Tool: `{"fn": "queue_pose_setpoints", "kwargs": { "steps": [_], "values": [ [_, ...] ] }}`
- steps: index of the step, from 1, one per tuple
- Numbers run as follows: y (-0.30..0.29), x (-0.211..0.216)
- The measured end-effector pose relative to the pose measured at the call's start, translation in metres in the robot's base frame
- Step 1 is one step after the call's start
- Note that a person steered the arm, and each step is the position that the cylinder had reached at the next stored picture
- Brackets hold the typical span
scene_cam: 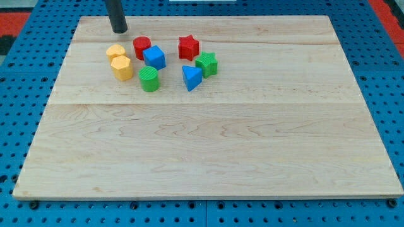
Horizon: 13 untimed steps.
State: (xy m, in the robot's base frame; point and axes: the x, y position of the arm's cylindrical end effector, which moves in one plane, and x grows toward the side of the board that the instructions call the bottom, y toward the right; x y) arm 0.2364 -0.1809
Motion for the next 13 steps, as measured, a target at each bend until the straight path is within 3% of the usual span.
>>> {"fn": "queue_pose_setpoints", "kwargs": {
  "steps": [4, 5, 6, 7, 13],
  "values": [
    [-0.016, -0.02],
    [-0.05, 0.009],
    [-0.057, 0.076],
    [-0.015, 0.116],
    [0.126, 0.12]
  ]
}}
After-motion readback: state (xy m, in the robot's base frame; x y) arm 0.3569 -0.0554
